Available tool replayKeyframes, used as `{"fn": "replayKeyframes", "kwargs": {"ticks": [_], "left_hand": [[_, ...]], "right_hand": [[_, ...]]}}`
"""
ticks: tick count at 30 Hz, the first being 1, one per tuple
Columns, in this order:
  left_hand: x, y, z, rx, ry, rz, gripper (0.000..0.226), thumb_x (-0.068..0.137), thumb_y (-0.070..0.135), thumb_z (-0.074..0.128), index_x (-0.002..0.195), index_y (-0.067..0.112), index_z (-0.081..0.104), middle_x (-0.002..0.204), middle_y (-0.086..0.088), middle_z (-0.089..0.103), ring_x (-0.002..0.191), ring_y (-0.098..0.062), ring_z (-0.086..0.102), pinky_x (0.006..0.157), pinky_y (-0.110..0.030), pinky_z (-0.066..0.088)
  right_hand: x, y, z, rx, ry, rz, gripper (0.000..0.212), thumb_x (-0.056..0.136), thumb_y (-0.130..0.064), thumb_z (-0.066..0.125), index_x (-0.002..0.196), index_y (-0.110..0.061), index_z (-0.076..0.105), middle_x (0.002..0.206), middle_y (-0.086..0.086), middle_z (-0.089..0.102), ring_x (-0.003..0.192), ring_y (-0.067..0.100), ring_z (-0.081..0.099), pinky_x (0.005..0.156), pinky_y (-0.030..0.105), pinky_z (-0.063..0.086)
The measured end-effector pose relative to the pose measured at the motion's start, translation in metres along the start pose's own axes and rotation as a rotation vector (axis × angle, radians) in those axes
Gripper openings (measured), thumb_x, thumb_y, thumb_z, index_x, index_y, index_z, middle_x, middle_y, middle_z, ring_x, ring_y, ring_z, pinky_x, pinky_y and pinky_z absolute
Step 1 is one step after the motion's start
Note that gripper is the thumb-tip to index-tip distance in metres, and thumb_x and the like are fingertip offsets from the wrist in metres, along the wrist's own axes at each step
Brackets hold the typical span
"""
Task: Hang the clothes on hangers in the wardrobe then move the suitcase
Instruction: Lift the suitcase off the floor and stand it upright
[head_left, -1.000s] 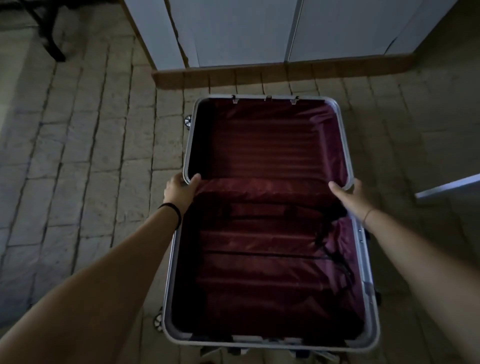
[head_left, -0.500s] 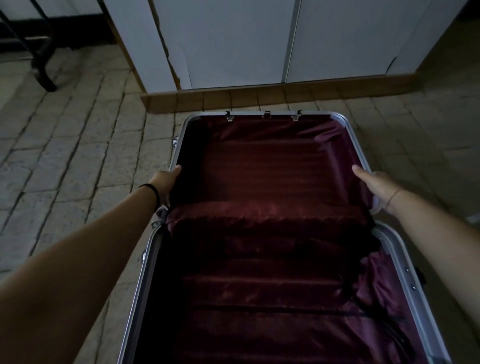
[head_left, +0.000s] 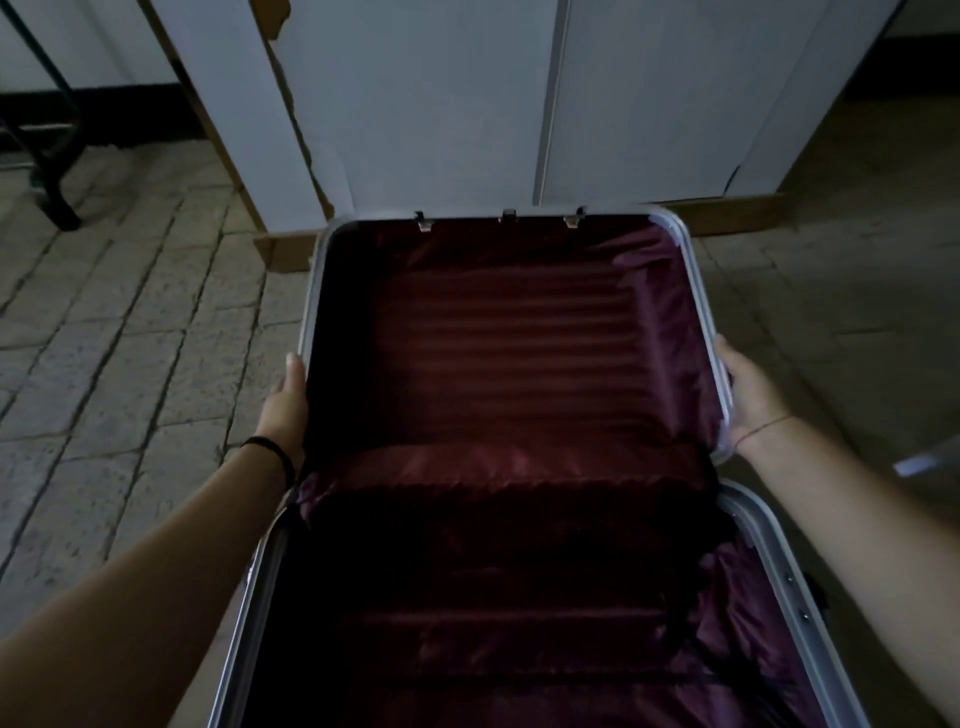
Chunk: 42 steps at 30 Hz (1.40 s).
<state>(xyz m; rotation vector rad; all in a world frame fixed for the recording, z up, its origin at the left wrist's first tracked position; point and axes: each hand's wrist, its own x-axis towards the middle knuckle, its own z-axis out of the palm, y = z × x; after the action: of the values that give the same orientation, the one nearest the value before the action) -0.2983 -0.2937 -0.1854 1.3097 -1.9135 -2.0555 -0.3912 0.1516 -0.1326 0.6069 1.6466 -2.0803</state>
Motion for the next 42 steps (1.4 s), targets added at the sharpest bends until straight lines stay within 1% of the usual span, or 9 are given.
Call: {"fn": "replayKeyframes", "kwargs": {"ticks": [4, 8, 13, 19, 23, 26, 30, 36, 42], "left_hand": [[-0.060, 0.051, 0.008, -0.053, -0.132, 0.092, 0.081, 0.087, 0.074, 0.019, 0.139, 0.017, 0.044, 0.137, -0.010, 0.054, 0.110, -0.023, 0.061, 0.090, -0.035, 0.050], [-0.105, 0.116, 0.007, -0.082, -0.110, 0.250, 0.074, 0.097, 0.057, 0.008, 0.136, 0.007, 0.045, 0.073, 0.005, 0.074, 0.062, -0.004, 0.067, 0.054, -0.010, 0.048], [-0.123, 0.171, -0.001, -0.127, -0.120, 0.292, 0.076, 0.090, 0.070, 0.015, 0.135, 0.020, 0.051, 0.128, -0.004, 0.058, 0.109, -0.025, 0.059, 0.089, -0.029, 0.048], [-0.037, 0.188, -0.045, -0.149, -0.165, 0.289, 0.105, 0.042, 0.098, 0.049, 0.129, 0.039, 0.053, 0.139, 0.001, 0.052, 0.117, -0.024, 0.058, 0.100, -0.047, 0.044], [-0.135, 0.236, -0.021, -0.146, -0.023, 0.341, 0.091, 0.052, 0.090, 0.055, 0.110, 0.020, 0.058, 0.133, -0.001, 0.052, 0.115, -0.020, 0.056, 0.102, -0.045, 0.042], [-0.172, 0.237, -0.008, -0.051, 0.227, 0.409, 0.059, 0.074, 0.067, 0.062, 0.098, 0.014, 0.052, 0.132, -0.010, 0.042, 0.129, -0.026, 0.037, 0.109, -0.042, 0.031], [-0.192, 0.218, -0.007, 0.002, 0.330, 0.461, 0.065, 0.078, 0.057, 0.065, 0.121, 0.011, 0.050, 0.140, -0.013, 0.032, 0.136, -0.030, 0.023, 0.110, -0.043, 0.025], [-0.205, 0.187, -0.032, -0.089, 0.340, 0.570, 0.079, 0.049, 0.078, 0.068, 0.103, 0.022, 0.058, 0.128, -0.009, 0.051, 0.121, -0.028, 0.049, 0.104, -0.046, 0.041], [-0.239, 0.151, -0.042, -0.267, 0.344, 0.709, 0.056, 0.056, 0.061, 0.073, 0.096, 0.028, 0.050, 0.111, -0.005, 0.061, 0.104, -0.020, 0.063, 0.096, -0.041, 0.050]], "right_hand": [[-0.027, -0.029, 0.008, 0.067, 0.014, -0.123, 0.058, 0.095, -0.050, 0.040, 0.061, -0.021, 0.077, 0.074, 0.002, 0.073, 0.063, 0.013, 0.070, 0.048, 0.026, 0.056], [-0.057, -0.077, 0.024, -0.179, 0.027, -0.201, 0.061, 0.090, -0.067, 0.023, 0.114, -0.022, 0.057, 0.094, -0.005, 0.056, 0.085, 0.009, 0.055, 0.065, 0.026, 0.046], [-0.093, -0.120, 0.040, -0.339, 0.011, -0.279, 0.123, 0.030, -0.099, 0.044, 0.131, -0.030, 0.052, 0.111, -0.009, 0.059, 0.100, 0.011, 0.054, 0.074, 0.029, 0.043], [-0.128, -0.159, 0.062, -0.260, 0.084, -0.370, 0.128, 0.014, -0.096, 0.054, 0.122, -0.029, 0.053, 0.100, -0.007, 0.056, 0.088, 0.009, 0.051, 0.073, 0.028, 0.041], [-0.166, -0.162, 0.073, -0.255, 0.056, -0.390, 0.100, 0.019, -0.095, 0.054, 0.097, -0.032, 0.059, 0.094, -0.007, 0.060, 0.079, 0.005, 0.055, 0.063, 0.026, 0.038], [-0.184, -0.155, 0.070, -0.237, 0.059, -0.419, 0.107, 0.028, -0.095, 0.054, 0.114, -0.032, 0.057, 0.091, -0.016, 0.060, 0.076, -0.004, 0.054, 0.064, 0.021, 0.038], [-0.201, -0.149, 0.059, -0.239, 0.091, -0.388, 0.111, 0.045, -0.093, 0.049, 0.137, -0.031, 0.044, 0.134, -0.007, 0.050, 0.121, 0.008, 0.045, 0.102, 0.034, 0.028], [-0.191, -0.136, 0.029, -0.171, 0.167, -0.401, 0.121, 0.037, -0.099, 0.048, 0.141, -0.037, 0.038, 0.147, -0.008, 0.041, 0.134, 0.013, 0.038, 0.112, 0.036, 0.027], [-0.208, -0.103, -0.006, -0.090, 0.026, -0.488, 0.068, 0.059, -0.080, 0.062, 0.106, -0.030, 0.065, 0.109, -0.009, 0.068, 0.093, 0.003, 0.064, 0.076, 0.023, 0.052]]}}
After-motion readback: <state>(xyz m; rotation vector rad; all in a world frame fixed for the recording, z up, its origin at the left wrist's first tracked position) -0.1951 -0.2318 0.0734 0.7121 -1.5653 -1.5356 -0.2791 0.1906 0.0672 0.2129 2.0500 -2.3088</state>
